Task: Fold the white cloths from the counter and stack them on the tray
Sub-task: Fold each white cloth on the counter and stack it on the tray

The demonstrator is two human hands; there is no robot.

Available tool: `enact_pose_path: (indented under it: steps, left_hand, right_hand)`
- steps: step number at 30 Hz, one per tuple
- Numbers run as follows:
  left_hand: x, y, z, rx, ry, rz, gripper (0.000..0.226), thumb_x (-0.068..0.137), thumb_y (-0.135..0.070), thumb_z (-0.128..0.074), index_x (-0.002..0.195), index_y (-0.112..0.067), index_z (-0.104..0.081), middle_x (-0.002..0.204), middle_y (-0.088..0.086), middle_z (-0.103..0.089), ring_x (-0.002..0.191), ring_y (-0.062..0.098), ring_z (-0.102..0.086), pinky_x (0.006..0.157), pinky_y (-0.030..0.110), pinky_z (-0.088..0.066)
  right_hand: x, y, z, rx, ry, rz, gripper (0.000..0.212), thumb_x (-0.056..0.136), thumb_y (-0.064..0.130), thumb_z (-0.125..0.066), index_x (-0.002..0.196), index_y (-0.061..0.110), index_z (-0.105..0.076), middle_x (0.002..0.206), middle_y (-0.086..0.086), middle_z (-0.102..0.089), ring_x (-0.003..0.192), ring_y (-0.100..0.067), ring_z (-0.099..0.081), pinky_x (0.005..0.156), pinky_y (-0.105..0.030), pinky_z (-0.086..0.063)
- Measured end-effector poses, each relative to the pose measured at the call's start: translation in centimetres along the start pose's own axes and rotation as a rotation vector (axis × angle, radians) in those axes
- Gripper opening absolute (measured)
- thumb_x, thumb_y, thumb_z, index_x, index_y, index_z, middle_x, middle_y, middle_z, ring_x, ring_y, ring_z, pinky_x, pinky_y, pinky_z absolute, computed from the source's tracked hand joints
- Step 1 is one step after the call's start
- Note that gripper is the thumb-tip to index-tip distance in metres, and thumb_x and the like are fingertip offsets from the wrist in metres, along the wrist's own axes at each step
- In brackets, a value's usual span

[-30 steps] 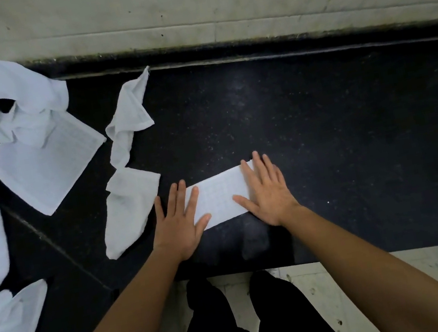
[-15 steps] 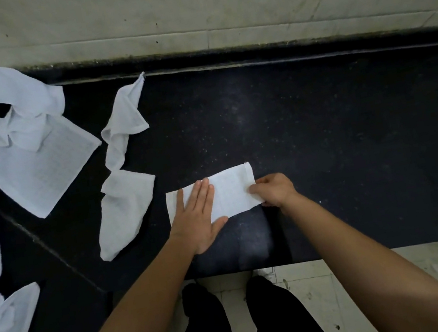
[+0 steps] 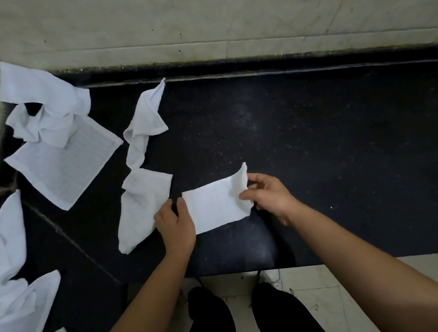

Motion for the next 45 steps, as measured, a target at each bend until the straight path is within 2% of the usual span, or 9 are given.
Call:
enact_pose_path:
  steps: [4, 12, 17, 20, 23, 26, 34, 41, 45]
  left_hand:
    - [0.3, 1.9, 0.9, -0.387, 0.150, 0.337, 0.046, 0.105, -0.042, -0.033, 0.136, -0.014, -0.051, 0.126, 0.006, -0.060, 0.113, 0.020, -0.058, 0.105, 0.042, -0.045]
    - [0.6, 1.7, 1.7, -0.513, 0.311, 0.344, 0.060, 0.105, -0.048, -0.028, 0.141, -0.003, -0.046, 0.134, 0.014, -0.058, 0.122, 0.026, -0.056, 0.109, 0.044, -0.042]
    - [0.8, 2.1, 1.9, -0.527, 0.358, 0.327, 0.056, 0.105, -0.046, -0.032, 0.139, -0.004, -0.047, 0.131, 0.013, -0.059, 0.120, 0.024, -0.058, 0.105, 0.040, -0.046]
    - [1.0, 1.5, 2.3, -0.227, 0.336, 0.163, 0.041, 0.104, -0.036, -0.042, 0.138, -0.014, -0.049, 0.135, 0.007, -0.058, 0.117, 0.018, -0.059, 0.106, 0.040, -0.046]
    - [0.1, -1.4, 2.5, 0.344, 0.266, -0.387, 0.044, 0.102, -0.029, -0.048, 0.143, -0.015, -0.043, 0.148, 0.003, -0.043, 0.132, 0.017, -0.045, 0.112, 0.037, -0.038]
    - [-1.8, -2.6, 0.4, 0.812, 0.262, -0.810, 0.058, 0.103, -0.034, -0.042, 0.154, -0.011, -0.026, 0.164, 0.011, -0.014, 0.150, 0.024, -0.016, 0.117, 0.040, -0.026]
    - [0.7, 0.6, -1.2, 1.195, 0.432, -0.775, 0.085, 0.087, -0.060, 0.004, 0.155, -0.008, 0.008, 0.162, 0.007, 0.020, 0.151, 0.022, 0.012, 0.124, 0.042, -0.007]
    - [1.0, 1.4, -1.2, 1.197, 0.450, -0.765, 0.085, 0.088, -0.063, 0.003, 0.155, -0.011, 0.012, 0.161, 0.005, 0.023, 0.150, 0.021, 0.016, 0.122, 0.041, 0.001]
    - [0.4, 0.3, -0.9, 1.127, 0.438, -0.733, 0.081, 0.093, -0.061, -0.014, 0.157, -0.012, -0.001, 0.165, 0.005, 0.010, 0.153, 0.022, 0.003, 0.123, 0.043, -0.010]
  right_hand:
    - [0.3, 0.8, -5.9, -0.313, 0.060, 0.135, 0.049, 0.086, 0.014, -0.075, 0.132, 0.018, -0.060, 0.080, 0.007, -0.059, 0.077, -0.011, -0.062, 0.079, -0.026, -0.054]
    - [0.9, 0.4, -13.4, -0.559, 0.091, 0.224, 0.053, 0.093, 0.028, -0.067, 0.143, 0.015, -0.052, 0.096, 0.006, -0.059, 0.092, -0.009, -0.056, 0.083, -0.014, -0.039]
    - [0.6, -1.3, -13.4, -0.404, 0.257, 0.116, 0.060, 0.091, 0.033, -0.070, 0.144, 0.014, -0.050, 0.109, 0.006, -0.065, 0.104, -0.011, -0.062, 0.099, -0.029, -0.050]
    - [-0.3, -0.3, -9.3, -0.478, 0.157, 0.270, 0.040, 0.096, 0.022, -0.062, 0.135, 0.015, -0.061, 0.101, 0.005, -0.070, 0.095, -0.011, -0.067, 0.096, -0.035, -0.054]
    - [-2.3, 1.9, -5.8, -0.940, -0.037, 0.635, 0.036, 0.100, 0.024, -0.053, 0.135, 0.016, -0.060, 0.127, -0.002, -0.061, 0.109, -0.021, -0.061, 0.093, -0.037, -0.052]
    - [-2.1, 0.5, -6.8, -1.285, 0.083, 0.686, 0.057, 0.105, 0.041, -0.039, 0.156, 0.018, -0.030, 0.164, -0.008, -0.022, 0.144, -0.030, -0.030, 0.115, -0.049, -0.035]
    - [1.8, -1.9, -9.1, -1.659, 0.181, 0.595, 0.082, 0.099, 0.066, -0.008, 0.157, 0.014, 0.016, 0.164, -0.003, 0.024, 0.151, -0.032, 0.019, 0.123, -0.054, 0.002]
    - [2.8, -2.7, -8.7, -1.687, 0.221, 0.508, 0.089, 0.089, 0.074, 0.001, 0.154, 0.018, 0.026, 0.155, 0.003, 0.040, 0.149, -0.030, 0.026, 0.122, -0.054, 0.006]
    - [1.2, -1.5, -8.2, -1.424, 0.203, 0.492, 0.088, 0.097, 0.070, -0.021, 0.159, 0.016, 0.011, 0.166, -0.002, 0.018, 0.153, -0.027, 0.012, 0.125, -0.048, -0.003]
Point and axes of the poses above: each hand's wrist, its own x-axis towards the middle knuckle, its own z-axis out of the back of the hand, y = z × x, the point moved 9 cm from there along x, towards the middle knuckle
